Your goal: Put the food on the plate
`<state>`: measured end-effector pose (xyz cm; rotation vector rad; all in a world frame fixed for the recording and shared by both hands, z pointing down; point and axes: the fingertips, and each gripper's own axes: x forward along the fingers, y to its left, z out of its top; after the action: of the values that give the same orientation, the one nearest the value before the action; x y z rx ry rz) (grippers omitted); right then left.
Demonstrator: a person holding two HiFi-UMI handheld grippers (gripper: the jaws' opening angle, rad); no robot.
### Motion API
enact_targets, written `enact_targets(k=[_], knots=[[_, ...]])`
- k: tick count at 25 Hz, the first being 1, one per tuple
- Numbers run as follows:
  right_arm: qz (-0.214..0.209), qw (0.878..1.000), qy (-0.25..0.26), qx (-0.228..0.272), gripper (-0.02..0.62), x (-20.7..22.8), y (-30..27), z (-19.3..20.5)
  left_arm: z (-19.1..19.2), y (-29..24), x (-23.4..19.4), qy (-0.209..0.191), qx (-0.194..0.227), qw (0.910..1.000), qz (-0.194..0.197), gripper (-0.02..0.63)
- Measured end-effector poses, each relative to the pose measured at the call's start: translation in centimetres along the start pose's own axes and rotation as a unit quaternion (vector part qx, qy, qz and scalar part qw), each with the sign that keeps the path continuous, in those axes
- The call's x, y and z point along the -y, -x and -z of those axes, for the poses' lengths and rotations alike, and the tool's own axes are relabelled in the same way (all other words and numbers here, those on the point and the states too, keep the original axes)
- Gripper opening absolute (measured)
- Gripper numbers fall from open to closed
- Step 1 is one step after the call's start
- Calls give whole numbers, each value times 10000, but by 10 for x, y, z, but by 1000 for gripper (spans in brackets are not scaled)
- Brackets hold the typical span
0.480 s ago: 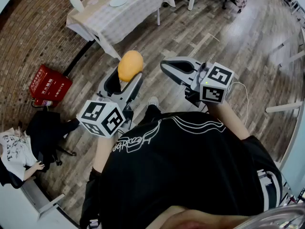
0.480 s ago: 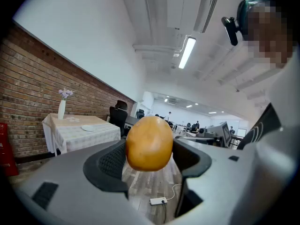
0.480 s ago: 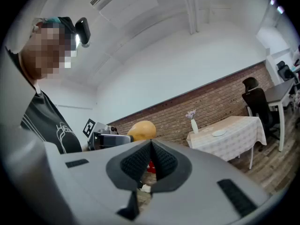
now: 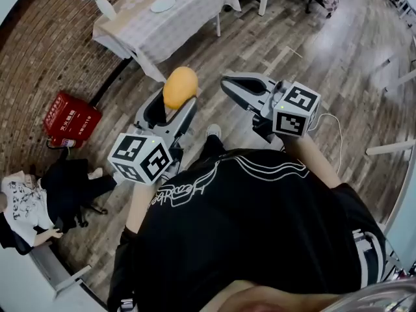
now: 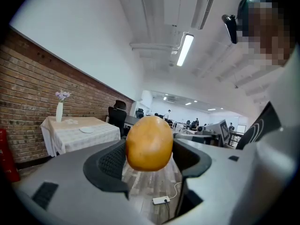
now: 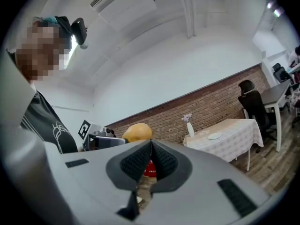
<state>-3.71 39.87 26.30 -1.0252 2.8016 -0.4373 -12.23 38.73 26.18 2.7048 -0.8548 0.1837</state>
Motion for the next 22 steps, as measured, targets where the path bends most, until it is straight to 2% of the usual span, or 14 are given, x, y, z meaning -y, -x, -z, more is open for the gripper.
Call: enact_targets(k=[13,22], knots=[[245,9997,-23,57,-3,60,-35,-5,-8,-48,-57,78,-3,9999,112,307],[454,9986,-222,-120,-3,156,-103,-23,-39,-121,-147,240,-167,9994,182,307]])
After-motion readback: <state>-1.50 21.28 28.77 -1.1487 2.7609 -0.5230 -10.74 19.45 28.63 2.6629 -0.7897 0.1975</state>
